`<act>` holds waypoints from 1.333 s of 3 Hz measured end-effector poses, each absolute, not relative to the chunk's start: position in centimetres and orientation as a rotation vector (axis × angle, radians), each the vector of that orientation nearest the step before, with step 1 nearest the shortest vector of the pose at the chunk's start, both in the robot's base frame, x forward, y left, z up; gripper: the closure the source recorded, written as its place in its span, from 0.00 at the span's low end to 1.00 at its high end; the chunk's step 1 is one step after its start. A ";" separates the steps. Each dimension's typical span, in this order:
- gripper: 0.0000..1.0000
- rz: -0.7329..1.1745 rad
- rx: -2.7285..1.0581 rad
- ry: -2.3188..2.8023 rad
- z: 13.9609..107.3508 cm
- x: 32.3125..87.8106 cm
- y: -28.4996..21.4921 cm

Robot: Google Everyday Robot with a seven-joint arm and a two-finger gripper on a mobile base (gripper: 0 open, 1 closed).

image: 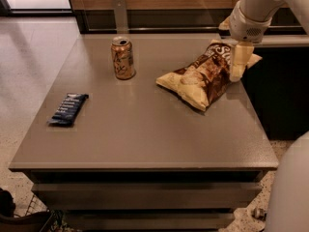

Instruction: Pick brown chip bag

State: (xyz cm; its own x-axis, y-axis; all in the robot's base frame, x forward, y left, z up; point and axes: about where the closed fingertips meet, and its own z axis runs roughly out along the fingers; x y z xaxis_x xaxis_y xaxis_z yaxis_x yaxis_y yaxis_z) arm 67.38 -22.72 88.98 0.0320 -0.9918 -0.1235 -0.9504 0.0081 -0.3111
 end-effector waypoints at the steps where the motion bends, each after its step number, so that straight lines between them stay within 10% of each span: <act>1: 0.00 -0.153 -2.037 1.991 86.3 68.1 -22.6; 4: 0.00 -0.030 -2.186 1.770 82.5 65.9 -13.8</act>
Offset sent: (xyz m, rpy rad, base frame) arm -0.0129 0.0719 -0.0622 0.0260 0.0606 0.1765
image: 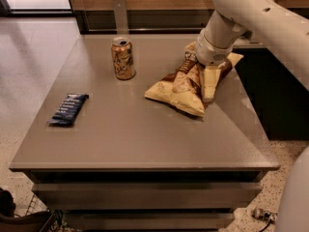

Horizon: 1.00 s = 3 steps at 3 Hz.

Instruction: Pick brown chip bag

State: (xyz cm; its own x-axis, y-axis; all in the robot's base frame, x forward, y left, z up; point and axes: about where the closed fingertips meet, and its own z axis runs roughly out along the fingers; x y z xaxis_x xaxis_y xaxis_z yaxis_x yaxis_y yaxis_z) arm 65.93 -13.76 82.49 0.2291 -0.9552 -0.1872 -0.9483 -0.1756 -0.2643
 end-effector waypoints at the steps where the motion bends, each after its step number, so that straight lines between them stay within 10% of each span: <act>1: 0.12 -0.016 -2.194 1.760 82.0 65.8 -13.2; 3: 0.72 -0.013 -2.195 1.760 82.8 65.8 -13.2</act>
Offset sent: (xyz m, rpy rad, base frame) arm -0.0014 0.0059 -0.0047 0.0059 0.0069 0.0113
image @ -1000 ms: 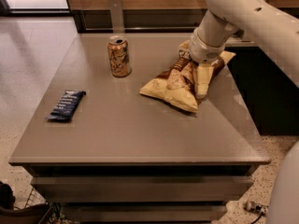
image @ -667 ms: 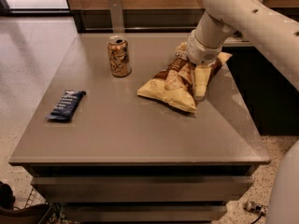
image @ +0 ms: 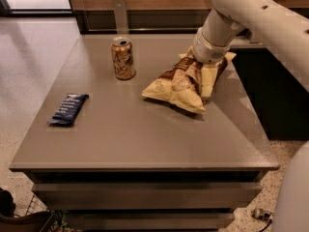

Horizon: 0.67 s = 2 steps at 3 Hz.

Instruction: Pick brown chip bag

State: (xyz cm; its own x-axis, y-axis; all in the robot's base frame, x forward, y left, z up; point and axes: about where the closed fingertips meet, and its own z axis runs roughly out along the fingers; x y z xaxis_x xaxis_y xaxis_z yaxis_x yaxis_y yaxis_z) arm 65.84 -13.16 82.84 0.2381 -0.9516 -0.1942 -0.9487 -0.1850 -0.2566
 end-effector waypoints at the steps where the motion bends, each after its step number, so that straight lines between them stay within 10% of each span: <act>1: 0.96 -0.013 -2.195 1.760 83.2 65.8 -13.2; 2: 1.00 -0.013 -2.196 1.760 83.2 65.8 -13.1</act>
Offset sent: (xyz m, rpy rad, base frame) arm 0.0043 0.0113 0.0024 0.0062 -0.0199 0.0324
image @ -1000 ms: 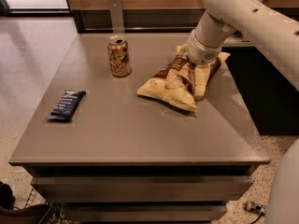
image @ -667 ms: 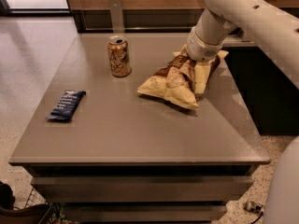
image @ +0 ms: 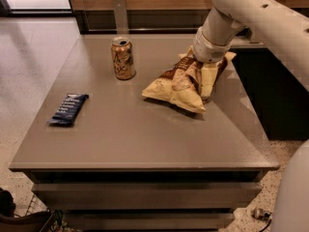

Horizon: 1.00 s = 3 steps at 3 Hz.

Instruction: Pick brown chip bag

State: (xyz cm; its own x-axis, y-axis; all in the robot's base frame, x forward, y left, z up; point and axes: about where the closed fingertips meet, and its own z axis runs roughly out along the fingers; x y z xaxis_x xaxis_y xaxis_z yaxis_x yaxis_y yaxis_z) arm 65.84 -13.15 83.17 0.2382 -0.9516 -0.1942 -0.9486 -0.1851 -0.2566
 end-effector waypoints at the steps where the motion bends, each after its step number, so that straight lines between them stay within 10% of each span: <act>1: 1.00 -0.013 -2.196 1.760 83.3 65.8 -13.1; 3: 1.00 -0.190 -2.207 1.710 88.8 65.5 -11.9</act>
Offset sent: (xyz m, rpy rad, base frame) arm -0.0005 0.0181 0.0864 -0.0981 -0.1817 0.0228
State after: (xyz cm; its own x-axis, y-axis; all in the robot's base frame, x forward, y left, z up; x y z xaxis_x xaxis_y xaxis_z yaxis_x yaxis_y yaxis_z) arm 65.47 -11.91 88.80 0.2663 -0.9585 -0.1021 -0.9128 -0.2167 -0.3461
